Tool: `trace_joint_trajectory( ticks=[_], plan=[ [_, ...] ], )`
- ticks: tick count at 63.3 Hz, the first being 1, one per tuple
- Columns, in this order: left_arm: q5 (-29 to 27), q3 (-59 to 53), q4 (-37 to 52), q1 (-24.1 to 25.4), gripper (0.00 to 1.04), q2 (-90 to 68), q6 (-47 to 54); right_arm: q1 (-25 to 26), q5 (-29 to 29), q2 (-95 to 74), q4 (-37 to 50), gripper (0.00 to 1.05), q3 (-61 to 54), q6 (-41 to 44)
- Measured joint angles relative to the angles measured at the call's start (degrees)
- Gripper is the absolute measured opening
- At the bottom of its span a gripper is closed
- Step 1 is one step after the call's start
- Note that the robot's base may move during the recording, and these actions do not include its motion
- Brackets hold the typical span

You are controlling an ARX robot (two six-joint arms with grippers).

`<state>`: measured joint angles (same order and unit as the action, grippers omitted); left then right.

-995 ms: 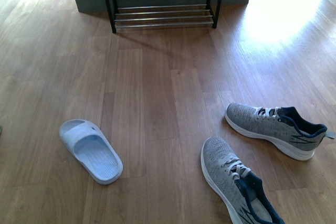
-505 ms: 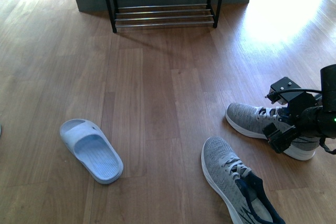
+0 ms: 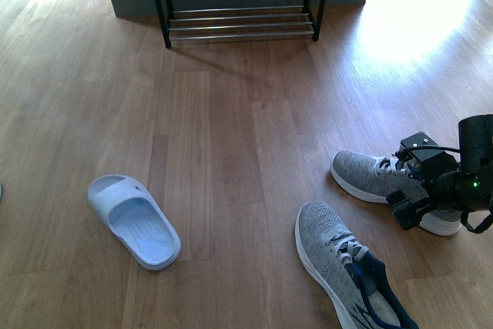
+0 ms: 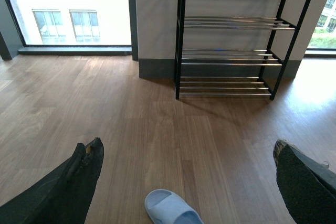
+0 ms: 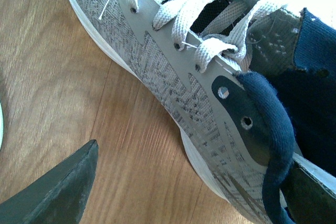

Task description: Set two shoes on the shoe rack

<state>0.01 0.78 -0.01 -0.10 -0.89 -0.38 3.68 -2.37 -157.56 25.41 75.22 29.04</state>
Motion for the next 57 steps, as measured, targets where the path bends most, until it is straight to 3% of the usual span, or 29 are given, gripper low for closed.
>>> trace_joint_trajectory(
  ticks=[11,47,57],
  plan=[
    [0.0,0.0,0.0,0.0,0.95,0.0,0.0,0.1,-0.1,-2.8,0.2,0.93,3.5,-1.2],
    [0.0,0.0,0.0,0.0,0.95,0.0,0.0,-1.5,-2.2,-4.3,0.2,0.05,5.3,-1.3],
    [0.0,0.0,0.0,0.0,0.95,0.0,0.0,-2.2,-2.3,-1.6,3.9,0.01,0.1,-8.5]
  ],
)
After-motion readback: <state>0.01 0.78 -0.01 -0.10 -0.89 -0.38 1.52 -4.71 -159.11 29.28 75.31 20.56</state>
